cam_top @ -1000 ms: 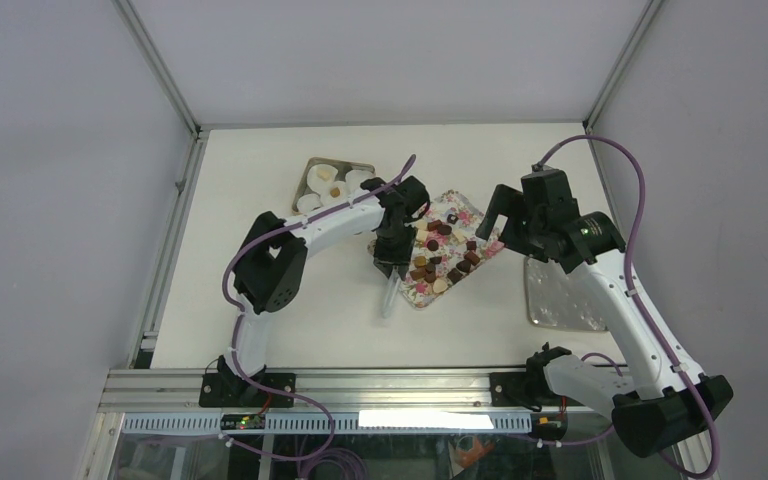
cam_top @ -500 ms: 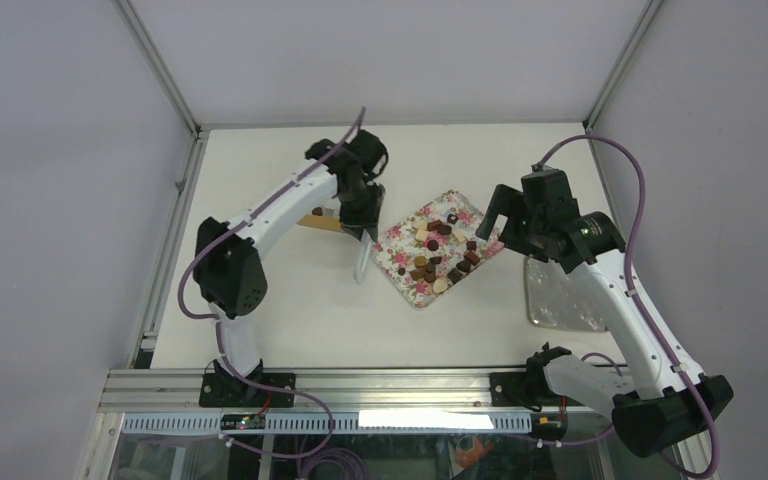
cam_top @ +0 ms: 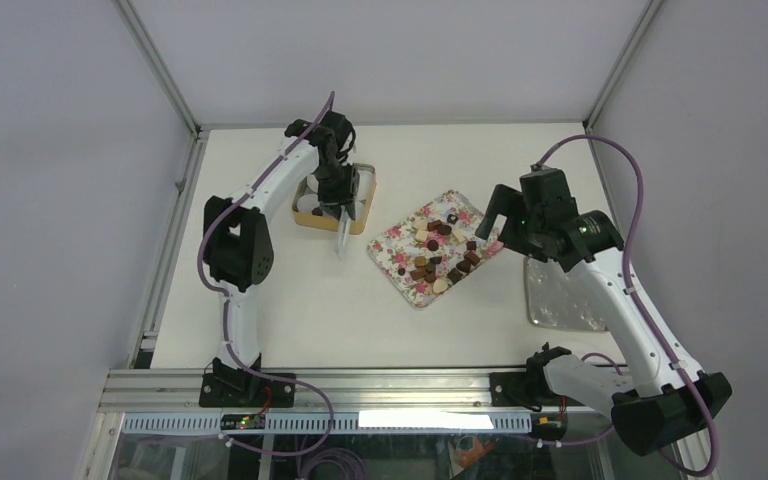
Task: Pack the chocolate
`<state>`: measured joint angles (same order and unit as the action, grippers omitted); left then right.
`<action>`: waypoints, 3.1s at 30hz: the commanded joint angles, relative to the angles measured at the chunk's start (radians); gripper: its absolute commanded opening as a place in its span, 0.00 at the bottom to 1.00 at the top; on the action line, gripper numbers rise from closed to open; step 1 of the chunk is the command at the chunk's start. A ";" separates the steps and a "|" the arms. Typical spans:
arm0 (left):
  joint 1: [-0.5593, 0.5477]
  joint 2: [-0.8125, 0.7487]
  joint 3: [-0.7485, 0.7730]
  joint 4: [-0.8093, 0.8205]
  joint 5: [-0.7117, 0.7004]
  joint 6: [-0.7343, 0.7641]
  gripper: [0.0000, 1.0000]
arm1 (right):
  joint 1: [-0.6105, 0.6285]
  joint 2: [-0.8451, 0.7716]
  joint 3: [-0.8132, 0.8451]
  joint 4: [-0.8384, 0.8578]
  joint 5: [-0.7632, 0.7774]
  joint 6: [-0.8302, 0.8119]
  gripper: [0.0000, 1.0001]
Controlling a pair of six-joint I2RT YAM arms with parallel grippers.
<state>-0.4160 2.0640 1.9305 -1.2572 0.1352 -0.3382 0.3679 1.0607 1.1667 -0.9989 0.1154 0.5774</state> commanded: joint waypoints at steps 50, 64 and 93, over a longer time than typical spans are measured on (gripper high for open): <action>-0.057 -0.148 0.062 -0.008 0.019 0.029 0.36 | -0.004 -0.001 0.027 0.028 -0.007 0.013 0.98; -0.358 -0.198 -0.289 0.149 -0.030 -0.081 0.39 | -0.005 -0.007 0.023 0.024 -0.014 0.013 0.97; -0.391 0.059 -0.108 0.164 0.018 -0.042 0.52 | -0.004 -0.001 0.030 0.022 -0.019 0.012 0.97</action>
<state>-0.7994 2.1174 1.7576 -1.1046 0.1261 -0.4000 0.3679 1.0798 1.1683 -0.9989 0.1097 0.5793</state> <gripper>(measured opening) 0.524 0.974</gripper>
